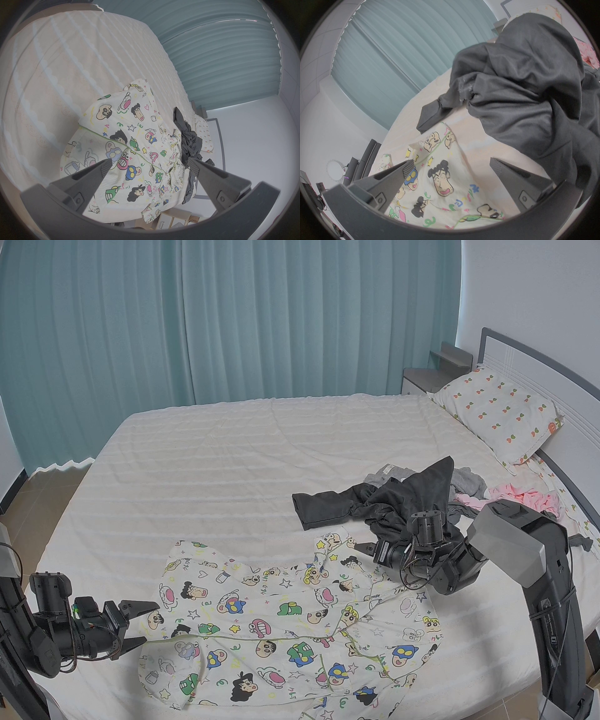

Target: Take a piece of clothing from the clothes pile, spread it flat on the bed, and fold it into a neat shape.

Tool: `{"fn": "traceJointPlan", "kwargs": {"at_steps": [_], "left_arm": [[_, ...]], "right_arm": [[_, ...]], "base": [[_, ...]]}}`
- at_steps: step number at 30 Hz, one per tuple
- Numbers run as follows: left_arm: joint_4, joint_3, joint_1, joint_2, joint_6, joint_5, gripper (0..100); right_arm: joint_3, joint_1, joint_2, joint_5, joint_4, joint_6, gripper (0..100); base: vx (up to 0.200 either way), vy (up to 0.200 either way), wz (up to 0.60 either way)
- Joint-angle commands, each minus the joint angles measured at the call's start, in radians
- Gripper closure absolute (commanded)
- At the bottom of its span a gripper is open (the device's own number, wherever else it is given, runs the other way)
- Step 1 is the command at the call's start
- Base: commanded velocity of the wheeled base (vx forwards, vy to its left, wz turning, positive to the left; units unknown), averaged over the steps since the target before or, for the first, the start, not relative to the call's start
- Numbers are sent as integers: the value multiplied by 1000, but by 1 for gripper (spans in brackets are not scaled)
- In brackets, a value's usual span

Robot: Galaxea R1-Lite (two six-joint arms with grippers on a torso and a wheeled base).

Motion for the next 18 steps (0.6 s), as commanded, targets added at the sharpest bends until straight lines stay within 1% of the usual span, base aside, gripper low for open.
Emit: {"fn": "traceJointPlan", "kwargs": {"at_steps": [1,4,5,6,11,14,15,18], "left_arm": [[-1,16,1,3,0,0,0],[-1,16,1,3,0,0,0],[-1,16,1,3,0,0,0],[-1,16,1,3,0,0,0],[-1,16,1,3,0,0,0],[-1,16,1,3,0,0,0],[-1,16,1,3,0,0,0],[-1,16,1,3,0,0,0]], "right_arm": [[-11,2,-2,17,27,1,0],[-20,2,-3,28,42,-2,0],[-26,2,-3,44,56,-10,0],[-26,2,-3,44,56,-10,0],[-57,4,-2,88,102,-12,0],[-65,4,-2,94,116,-12,0],[-83,4,-3,114,165,-12,0],[-100,2,-3,122,197,-12,0]], "base": [[0,0,0],[0,0,0],[0,0,0],[0,0,0],[0,0,0],[0,0,0],[0,0,0],[0,0,0]]}}
